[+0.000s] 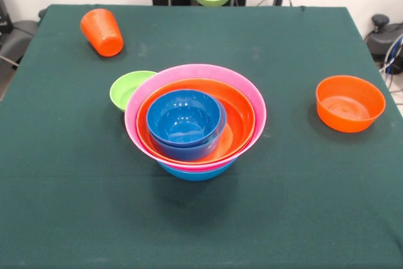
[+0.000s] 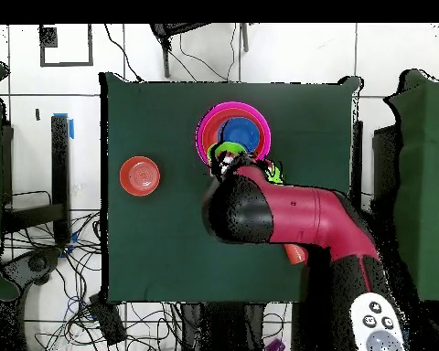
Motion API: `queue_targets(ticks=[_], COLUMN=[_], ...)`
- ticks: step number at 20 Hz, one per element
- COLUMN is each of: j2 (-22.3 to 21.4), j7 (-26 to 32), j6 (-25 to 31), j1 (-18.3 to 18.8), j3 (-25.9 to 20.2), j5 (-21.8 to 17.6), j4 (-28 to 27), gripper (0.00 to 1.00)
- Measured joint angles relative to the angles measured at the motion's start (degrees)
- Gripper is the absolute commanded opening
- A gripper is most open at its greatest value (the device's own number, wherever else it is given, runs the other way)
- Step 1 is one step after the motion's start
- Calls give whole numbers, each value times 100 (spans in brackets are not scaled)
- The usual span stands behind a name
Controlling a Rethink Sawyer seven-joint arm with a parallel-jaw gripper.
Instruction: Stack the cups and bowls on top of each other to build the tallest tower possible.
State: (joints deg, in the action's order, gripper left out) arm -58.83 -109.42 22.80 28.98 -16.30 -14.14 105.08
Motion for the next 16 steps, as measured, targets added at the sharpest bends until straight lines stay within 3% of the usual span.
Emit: queue_targets(ticks=[8,13,16], j2=[120,319,388], j7=[13,14,14], j6=[-129,-627,-778], j1=[529,907,987], j3=[-819,-1438,-1594], j5=[-608,-1238,-1393], j4=[-127,-334,-434], gripper=[0,0,0])
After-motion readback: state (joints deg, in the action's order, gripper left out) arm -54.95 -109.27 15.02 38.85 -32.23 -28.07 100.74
